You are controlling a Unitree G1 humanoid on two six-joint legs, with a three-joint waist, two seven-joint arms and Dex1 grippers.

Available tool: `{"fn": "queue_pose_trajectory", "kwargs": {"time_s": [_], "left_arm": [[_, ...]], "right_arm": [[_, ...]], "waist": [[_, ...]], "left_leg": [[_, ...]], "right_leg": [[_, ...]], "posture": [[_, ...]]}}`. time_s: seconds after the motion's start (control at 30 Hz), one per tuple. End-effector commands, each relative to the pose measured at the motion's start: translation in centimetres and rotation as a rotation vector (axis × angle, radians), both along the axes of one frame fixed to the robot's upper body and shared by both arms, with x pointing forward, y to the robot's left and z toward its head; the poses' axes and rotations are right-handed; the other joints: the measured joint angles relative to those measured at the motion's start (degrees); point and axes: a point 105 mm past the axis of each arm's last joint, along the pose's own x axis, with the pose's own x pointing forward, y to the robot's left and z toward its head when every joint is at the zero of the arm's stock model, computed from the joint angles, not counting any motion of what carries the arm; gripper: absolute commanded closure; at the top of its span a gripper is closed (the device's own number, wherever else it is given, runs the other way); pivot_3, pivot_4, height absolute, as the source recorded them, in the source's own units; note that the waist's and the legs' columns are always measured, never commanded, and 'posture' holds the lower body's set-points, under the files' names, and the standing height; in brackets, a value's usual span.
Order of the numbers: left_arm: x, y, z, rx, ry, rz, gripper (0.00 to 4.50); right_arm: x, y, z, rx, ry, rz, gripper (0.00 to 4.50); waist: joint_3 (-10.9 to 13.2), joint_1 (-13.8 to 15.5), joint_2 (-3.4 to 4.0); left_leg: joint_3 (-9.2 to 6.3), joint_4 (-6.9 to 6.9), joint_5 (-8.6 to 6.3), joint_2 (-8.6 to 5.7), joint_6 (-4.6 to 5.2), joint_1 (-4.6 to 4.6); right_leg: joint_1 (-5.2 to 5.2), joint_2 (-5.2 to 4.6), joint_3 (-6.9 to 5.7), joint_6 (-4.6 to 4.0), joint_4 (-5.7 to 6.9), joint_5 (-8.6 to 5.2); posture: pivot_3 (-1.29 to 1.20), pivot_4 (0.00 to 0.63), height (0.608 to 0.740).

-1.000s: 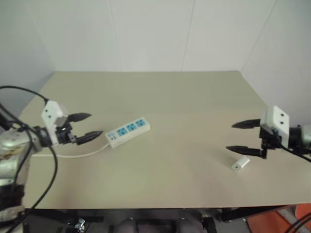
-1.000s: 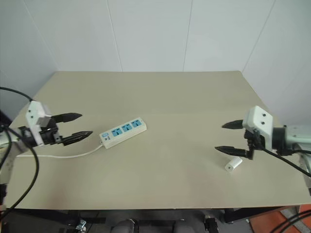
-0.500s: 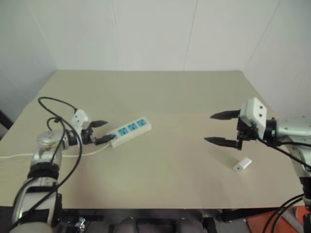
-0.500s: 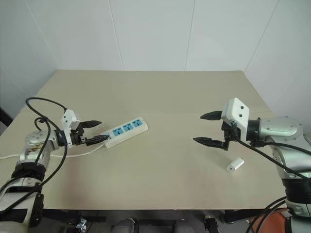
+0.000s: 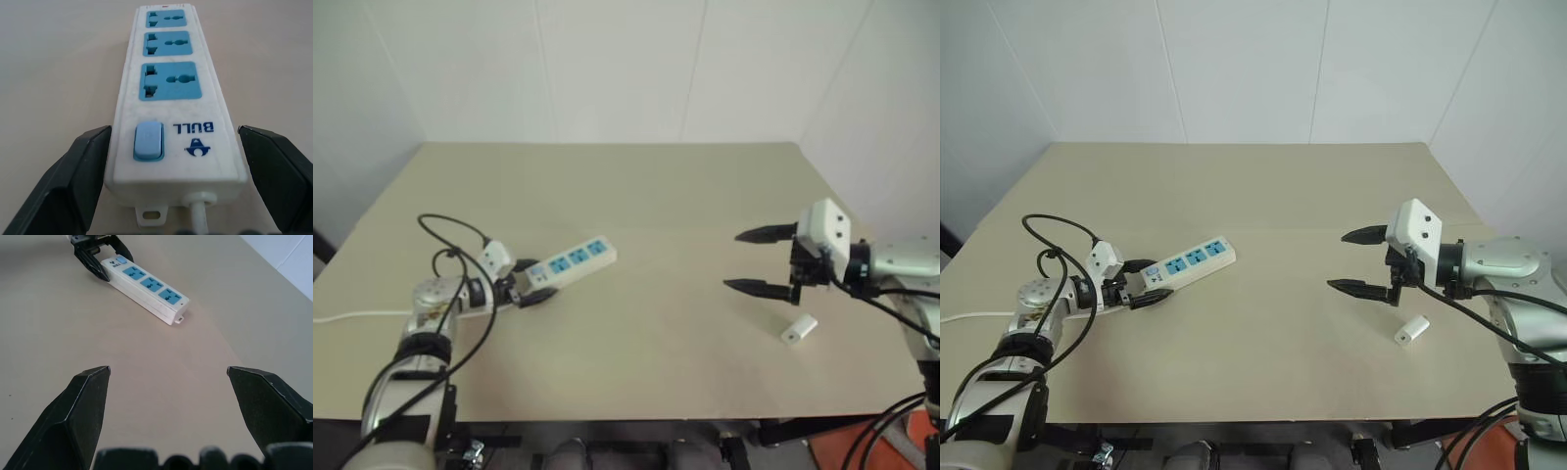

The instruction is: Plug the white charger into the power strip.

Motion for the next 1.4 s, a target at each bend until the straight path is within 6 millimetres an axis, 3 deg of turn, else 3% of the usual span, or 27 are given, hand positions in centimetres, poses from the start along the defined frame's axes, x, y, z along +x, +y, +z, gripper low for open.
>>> {"fn": "queue_pose_trajectory", "kwargs": {"time_s": [0.03,0.3,0.63,0.8,1.4], "left_arm": [[0.4,0.4,0.7,-0.001,-0.053,0.030,0.02],[0.2,0.0,-0.7,-0.050,-0.032,0.062,0.02],[-0.7,-2.7,-2.3,-0.117,0.057,-0.042,0.02],[-0.8,-3.1,-2.9,-0.120,0.070,-0.038,0.02],[1.0,-4.7,-2.0,-0.135,0.034,0.006,0.02]], "right_arm": [[-0.4,-0.1,1.6,0.017,-0.053,0.005,0.00],[-0.6,-0.2,1.8,0.017,-0.053,0.012,0.00],[-0.8,-0.1,2.0,0.016,-0.061,0.015,0.00],[-0.9,0.0,2.1,0.018,-0.064,0.018,0.00],[-1.1,0.4,2.4,0.029,-0.071,0.028,0.00]], "waist": [[0.00,0.00,0.00],[-0.01,0.18,0.01],[-0.05,0.50,0.08],[-0.12,0.53,0.19],[-0.25,1.45,0.41]], "left_leg": [[0.00,0.00,0.00,0.00,0.00,0.01],[0.00,0.00,0.00,-0.01,0.00,0.05],[-0.01,0.02,0.00,-0.05,0.00,0.06],[0.00,0.04,0.00,-0.07,0.00,0.07],[-0.02,0.10,0.00,-0.12,0.00,0.06]], "right_leg": [[0.00,0.00,0.00,0.00,0.00,0.00],[0.04,-0.01,0.00,0.01,0.02,0.00],[0.08,-0.04,-0.01,0.02,0.00,0.00],[0.10,-0.07,-0.01,0.03,0.00,0.00],[0.13,-0.08,-0.01,0.09,-0.01,0.01]], "posture": [[0.00,0.150,0.740],[0.00,0.150,0.740],[0.00,0.150,0.740],[0.00,0.150,0.740],[0.00,0.150,0.740]]}}
